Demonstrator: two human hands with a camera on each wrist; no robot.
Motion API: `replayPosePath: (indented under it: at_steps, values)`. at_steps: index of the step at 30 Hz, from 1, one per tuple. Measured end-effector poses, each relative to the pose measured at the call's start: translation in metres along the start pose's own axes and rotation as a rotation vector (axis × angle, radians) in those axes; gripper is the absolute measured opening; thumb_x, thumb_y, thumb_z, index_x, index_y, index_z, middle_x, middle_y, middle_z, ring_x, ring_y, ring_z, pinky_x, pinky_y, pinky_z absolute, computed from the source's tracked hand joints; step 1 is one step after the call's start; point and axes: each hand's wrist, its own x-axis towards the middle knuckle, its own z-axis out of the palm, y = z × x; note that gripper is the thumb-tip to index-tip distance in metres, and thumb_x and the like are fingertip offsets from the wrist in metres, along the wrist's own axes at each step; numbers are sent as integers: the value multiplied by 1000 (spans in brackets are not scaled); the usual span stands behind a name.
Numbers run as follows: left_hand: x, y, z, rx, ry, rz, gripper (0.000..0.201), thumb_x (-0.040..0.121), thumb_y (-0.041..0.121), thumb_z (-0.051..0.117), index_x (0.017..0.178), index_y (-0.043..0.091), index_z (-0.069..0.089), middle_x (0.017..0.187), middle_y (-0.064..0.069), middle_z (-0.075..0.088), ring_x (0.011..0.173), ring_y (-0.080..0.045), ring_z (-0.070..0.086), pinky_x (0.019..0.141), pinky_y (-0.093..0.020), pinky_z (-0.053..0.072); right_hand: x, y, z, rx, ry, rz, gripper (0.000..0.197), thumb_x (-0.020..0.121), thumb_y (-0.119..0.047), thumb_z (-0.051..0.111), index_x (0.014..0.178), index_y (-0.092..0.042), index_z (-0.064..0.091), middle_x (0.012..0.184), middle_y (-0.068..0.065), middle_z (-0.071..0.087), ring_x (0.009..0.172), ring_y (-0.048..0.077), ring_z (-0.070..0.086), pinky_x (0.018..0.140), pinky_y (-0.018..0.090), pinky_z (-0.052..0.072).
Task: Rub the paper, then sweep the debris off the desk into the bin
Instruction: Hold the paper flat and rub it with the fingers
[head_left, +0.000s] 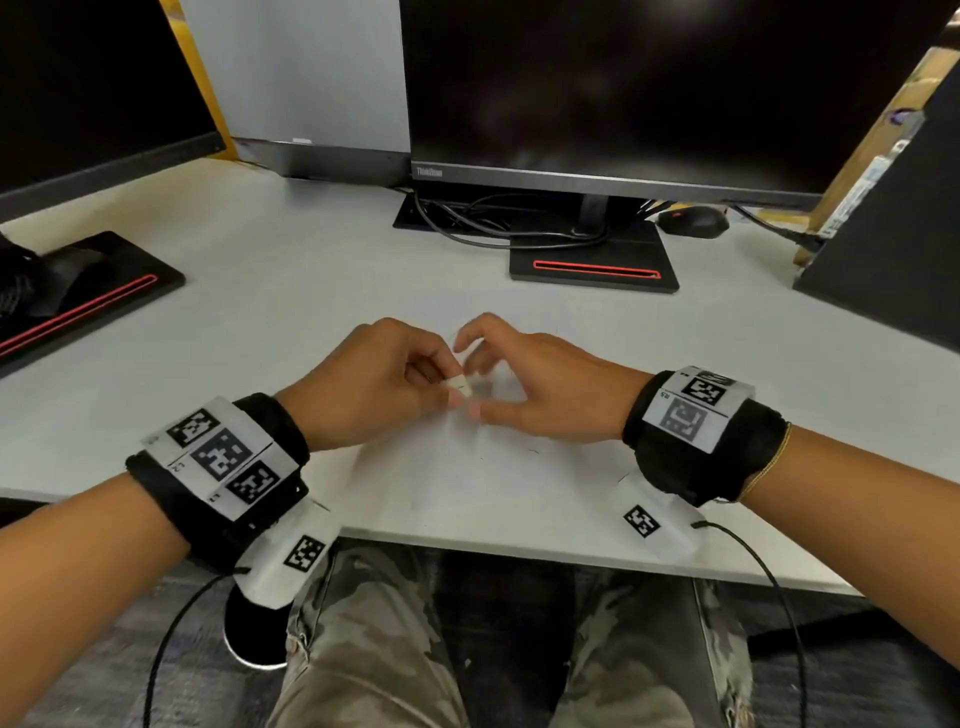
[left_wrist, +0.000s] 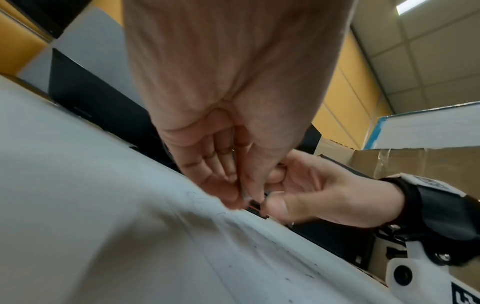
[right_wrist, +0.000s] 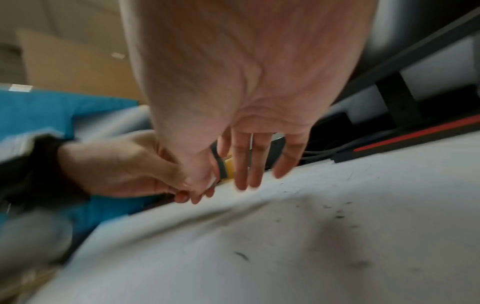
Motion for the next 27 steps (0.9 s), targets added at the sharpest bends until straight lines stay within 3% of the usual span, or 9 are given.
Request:
replayPosePath:
  at_steps: [1, 3, 6, 9, 13, 15, 17, 22, 27]
  values:
    - [1, 0, 0, 57, -31, -18, 2, 89, 28, 82, 89, 28, 80, 84, 11, 79, 77, -3, 74, 73, -18, 53, 1, 3, 4, -104, -64, 18, 79, 96, -55, 72, 158, -28, 30, 154, -3, 53, 136, 15, 51, 111, 37, 43]
    - [5, 2, 3, 172, -93, -28, 2, 90, 27, 80, 89, 29, 79, 79, 14, 75, 74, 6, 68, 68, -10, 46, 2, 6, 15, -216, -218, 68, 106, 89, -78, 63, 169, -32, 11, 175, -7, 20, 161, 15, 18, 130, 47, 16]
    - [17, 2, 4, 257, -157, -52, 10, 89, 21, 79, 95, 26, 73, 80, 8, 74, 70, 6, 65, 68, -13, 47, 2, 10, 26, -210, -317, 105, 113, 88, -89, 51, 169, -37, -8, 176, -17, -18, 160, 3, -21, 129, 49, -17]
    - [22, 3, 2, 254, -170, -74, 8, 86, 17, 77, 85, 25, 74, 73, 9, 73, 66, 2, 65, 70, -23, 51, 1, 12, 26, -190, -334, 133, 120, 85, -90, 52, 167, -37, -17, 174, -20, -24, 156, -2, -28, 127, 46, -22]
    - [16, 15, 10, 307, -480, 23, 9, 88, 18, 73, 81, 22, 77, 65, 20, 65, 64, 2, 58, 64, -14, 45, 2, 12, 27, -169, -355, 153, 123, 82, -91, 57, 167, -40, -17, 172, -22, -28, 153, -4, -32, 126, 47, -25]
    - [25, 13, 6, 392, -393, 68, 10, 89, 20, 72, 83, 26, 76, 69, 25, 67, 68, 5, 62, 67, -14, 47, 0, 10, 25, -137, -359, 153, 120, 83, -89, 59, 167, -43, -14, 172, -23, -26, 153, -5, -32, 125, 47, -26]
    - [30, 9, 3, 413, -272, 69, 10, 87, 19, 71, 82, 27, 75, 71, 18, 70, 69, 5, 64, 69, -17, 50, -1, 8, 24, -125, -356, 148, 118, 84, -88, 59, 167, -45, -13, 173, -23, -23, 153, -5, -32, 125, 47, -26]
    - [23, 20, 9, 462, -452, 128, 9, 89, 19, 71, 84, 25, 75, 71, 14, 68, 72, 2, 64, 65, -13, 48, 1, 7, 24, -104, -350, 161, 117, 83, -87, 62, 167, -46, -8, 173, -21, -24, 153, -4, -32, 125, 49, -26]
    - [25, 19, 5, 481, -332, 105, 12, 90, 17, 65, 82, 24, 72, 69, 10, 68, 70, -5, 64, 70, -29, 54, -1, 3, 21, -102, -348, 164, 116, 84, -85, 64, 167, -46, -7, 173, -23, -21, 154, -4, -30, 125, 48, -25]
